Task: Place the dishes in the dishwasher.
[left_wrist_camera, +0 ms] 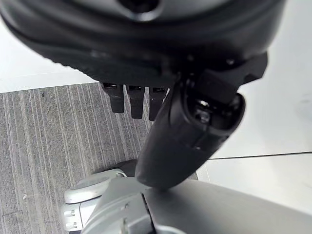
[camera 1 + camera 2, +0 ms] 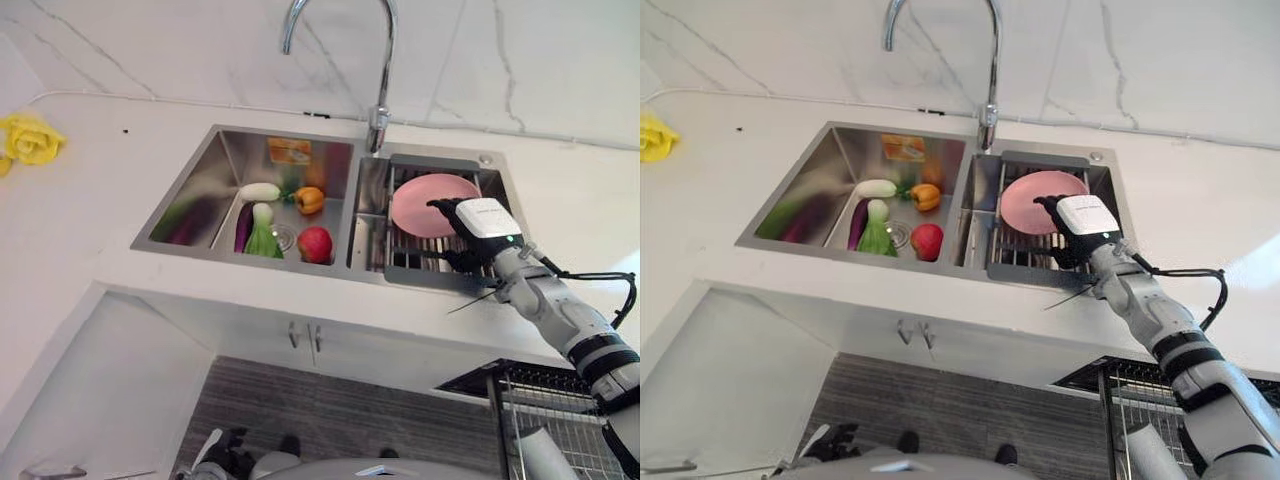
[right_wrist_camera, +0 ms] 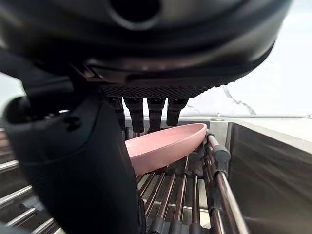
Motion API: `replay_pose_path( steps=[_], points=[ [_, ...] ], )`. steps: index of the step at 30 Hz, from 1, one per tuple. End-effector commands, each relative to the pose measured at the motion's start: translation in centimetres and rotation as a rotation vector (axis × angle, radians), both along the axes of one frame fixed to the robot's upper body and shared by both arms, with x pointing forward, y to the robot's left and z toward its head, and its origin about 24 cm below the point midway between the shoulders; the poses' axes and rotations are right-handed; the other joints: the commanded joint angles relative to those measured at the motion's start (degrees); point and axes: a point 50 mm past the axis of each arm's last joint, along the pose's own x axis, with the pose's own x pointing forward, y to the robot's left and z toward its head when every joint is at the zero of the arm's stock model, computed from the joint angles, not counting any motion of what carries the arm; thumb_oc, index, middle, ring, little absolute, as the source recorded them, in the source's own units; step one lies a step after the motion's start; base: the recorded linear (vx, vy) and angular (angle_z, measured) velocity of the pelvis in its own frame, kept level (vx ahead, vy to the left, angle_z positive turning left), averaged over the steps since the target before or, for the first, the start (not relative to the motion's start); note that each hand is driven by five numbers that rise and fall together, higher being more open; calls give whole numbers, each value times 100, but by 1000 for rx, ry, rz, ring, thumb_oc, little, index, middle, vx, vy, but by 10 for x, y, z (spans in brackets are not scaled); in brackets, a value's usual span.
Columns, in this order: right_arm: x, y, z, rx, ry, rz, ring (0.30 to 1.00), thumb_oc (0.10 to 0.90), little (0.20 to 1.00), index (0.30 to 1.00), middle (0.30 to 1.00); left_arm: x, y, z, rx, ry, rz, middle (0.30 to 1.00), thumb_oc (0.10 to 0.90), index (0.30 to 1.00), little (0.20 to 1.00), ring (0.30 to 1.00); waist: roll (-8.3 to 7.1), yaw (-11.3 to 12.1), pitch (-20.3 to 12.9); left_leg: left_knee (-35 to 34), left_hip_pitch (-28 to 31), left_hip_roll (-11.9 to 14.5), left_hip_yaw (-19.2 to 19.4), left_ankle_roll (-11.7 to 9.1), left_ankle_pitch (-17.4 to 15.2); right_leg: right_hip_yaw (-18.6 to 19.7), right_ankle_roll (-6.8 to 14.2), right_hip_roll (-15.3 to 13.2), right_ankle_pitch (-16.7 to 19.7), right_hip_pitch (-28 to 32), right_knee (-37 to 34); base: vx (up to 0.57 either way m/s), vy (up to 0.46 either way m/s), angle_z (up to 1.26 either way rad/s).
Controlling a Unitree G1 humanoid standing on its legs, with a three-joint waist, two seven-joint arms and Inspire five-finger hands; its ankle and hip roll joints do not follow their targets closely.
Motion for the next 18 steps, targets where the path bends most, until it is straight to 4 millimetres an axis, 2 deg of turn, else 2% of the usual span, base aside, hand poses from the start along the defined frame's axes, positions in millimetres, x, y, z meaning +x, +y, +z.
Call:
replay_pose_path(
  steps=[1,2,7,18],
  points=[
    [33,8,63,-80,-266,14,900,800,900,900,900,21,-2,6,41,-59,-204,900,800,900,900,900,-325,161,-169,17,3,161,96,-121,-130,84,204,-195,-381,287,97,17,-27,7],
    [33,8,62,-80,-267,15,314,409,314,314,314,21,-2,6,40,-60,-204,900,800,900,900,900,-323,153,-170,17,0,162,93,-122,-130,81,204,-194,-381,286,97,15,-31,8],
    [39,1,64,-125,-309,-47,300,400,300,300,300,38,-7,13,61,-134,-334,900,800,900,900,900,-285,226,-127,17,-65,143,19,-140,-104,7,197,-187,-406,271,97,3,-22,9],
    [33,-5,68,-238,-433,-62,300,400,300,300,300,46,-5,20,116,-191,-417,900,800,900,900,900,-213,233,-131,17,-88,149,-64,-155,-122,-74,185,-176,-472,292,97,4,-14,5]
  ],
)
